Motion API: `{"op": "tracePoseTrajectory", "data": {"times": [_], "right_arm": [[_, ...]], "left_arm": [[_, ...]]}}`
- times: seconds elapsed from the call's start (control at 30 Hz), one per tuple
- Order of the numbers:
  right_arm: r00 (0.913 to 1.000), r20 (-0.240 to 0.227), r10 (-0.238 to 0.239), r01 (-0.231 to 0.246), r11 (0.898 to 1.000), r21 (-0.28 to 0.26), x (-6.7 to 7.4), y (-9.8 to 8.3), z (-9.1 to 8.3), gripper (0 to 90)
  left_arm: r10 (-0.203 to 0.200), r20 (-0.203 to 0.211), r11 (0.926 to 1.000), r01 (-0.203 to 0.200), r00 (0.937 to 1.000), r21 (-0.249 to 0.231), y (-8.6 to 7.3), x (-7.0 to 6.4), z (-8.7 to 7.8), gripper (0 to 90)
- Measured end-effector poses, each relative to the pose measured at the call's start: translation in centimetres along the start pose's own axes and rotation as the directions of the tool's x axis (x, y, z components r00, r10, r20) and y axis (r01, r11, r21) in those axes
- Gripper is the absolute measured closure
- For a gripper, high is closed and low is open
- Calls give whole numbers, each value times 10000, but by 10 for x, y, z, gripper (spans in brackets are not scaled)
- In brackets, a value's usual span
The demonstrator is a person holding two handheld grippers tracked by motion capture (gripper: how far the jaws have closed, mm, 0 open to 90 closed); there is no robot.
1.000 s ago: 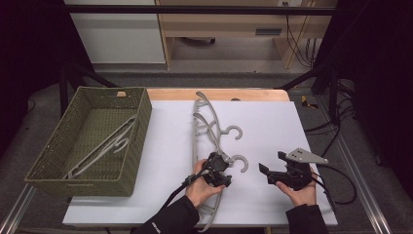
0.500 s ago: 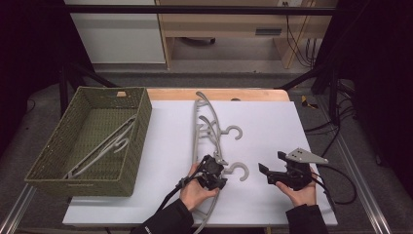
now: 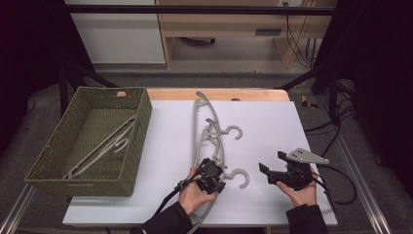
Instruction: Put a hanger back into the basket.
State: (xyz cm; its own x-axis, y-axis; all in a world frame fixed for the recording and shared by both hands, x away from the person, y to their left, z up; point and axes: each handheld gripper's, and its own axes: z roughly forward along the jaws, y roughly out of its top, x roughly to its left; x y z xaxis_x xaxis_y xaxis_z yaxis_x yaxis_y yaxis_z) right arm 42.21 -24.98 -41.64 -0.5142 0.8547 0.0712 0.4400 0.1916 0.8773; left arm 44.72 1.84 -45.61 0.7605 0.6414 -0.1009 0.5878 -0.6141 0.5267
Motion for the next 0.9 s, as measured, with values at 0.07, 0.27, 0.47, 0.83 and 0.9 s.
{"op": "tracePoseTrajectory", "data": {"times": [0.07, 0.27, 0.47, 0.83, 0.9], "right_arm": [[10000, -7, -4, 4, 10000, -5, 0, 0, 0, 172], [10000, -15, -9, 9, 10000, -17, 0, 0, -1, 176], [10000, -7, -19, 19, 10000, -13, 0, 1, -1, 178], [10000, -62, -22, 22, 10000, -34, 2, 1, 0, 182], [10000, -71, -5, 5, 10000, -64, 2, 1, -1, 183]], "left_arm": [[70, 223, 10000, -70, 9997, 32, -3, 2, -2, 707], [316, 454, 9993, -323, 9985, 161, -12, 2, -10, 730], [357, 340, 9993, -361, 9988, 131, -13, -2, -7, 608], [280, -382, 9980, -258, 9989, 576, -5, -6, -2, 713], [332, -133, 9979, -324, 9994, 564, -5, -2, -3, 733]]}}
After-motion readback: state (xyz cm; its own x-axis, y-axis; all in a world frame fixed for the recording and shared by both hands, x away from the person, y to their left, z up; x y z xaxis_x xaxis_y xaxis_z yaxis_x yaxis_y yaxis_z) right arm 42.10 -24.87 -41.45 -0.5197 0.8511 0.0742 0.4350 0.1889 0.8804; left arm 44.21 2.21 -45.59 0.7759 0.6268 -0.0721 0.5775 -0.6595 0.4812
